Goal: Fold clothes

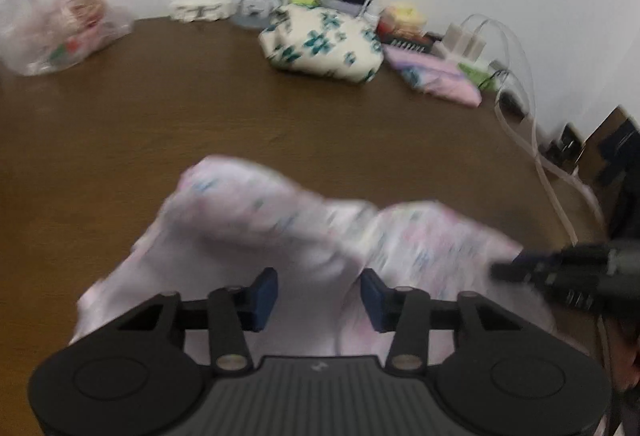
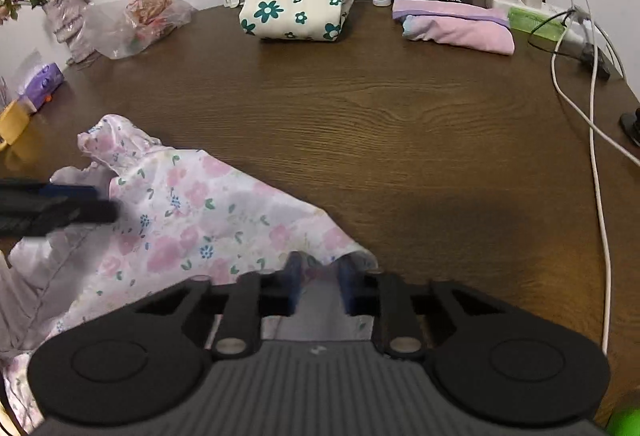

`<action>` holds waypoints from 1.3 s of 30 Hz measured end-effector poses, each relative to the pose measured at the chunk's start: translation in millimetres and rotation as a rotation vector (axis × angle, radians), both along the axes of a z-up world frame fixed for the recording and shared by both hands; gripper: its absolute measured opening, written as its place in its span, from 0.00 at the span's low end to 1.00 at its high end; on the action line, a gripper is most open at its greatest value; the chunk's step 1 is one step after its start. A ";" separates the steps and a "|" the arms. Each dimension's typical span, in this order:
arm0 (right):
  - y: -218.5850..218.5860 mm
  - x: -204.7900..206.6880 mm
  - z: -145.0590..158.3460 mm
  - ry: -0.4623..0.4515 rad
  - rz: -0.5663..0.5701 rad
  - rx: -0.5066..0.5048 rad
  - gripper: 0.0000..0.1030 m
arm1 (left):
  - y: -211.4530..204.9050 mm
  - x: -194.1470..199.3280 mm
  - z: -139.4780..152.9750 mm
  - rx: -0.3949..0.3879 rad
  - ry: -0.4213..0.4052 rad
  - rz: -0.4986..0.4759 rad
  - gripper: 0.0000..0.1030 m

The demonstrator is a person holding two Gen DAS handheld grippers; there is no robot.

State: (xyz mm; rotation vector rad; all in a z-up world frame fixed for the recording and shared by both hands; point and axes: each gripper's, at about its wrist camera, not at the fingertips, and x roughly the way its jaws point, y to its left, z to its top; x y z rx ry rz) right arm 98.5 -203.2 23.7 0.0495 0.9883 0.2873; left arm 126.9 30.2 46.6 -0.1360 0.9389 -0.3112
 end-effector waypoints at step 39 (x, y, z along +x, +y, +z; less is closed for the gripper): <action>85.8 -122.3 0.7 -0.111 0.371 -0.153 0.17 | 122.4 -200.8 -20.4 0.071 -0.112 0.080 0.28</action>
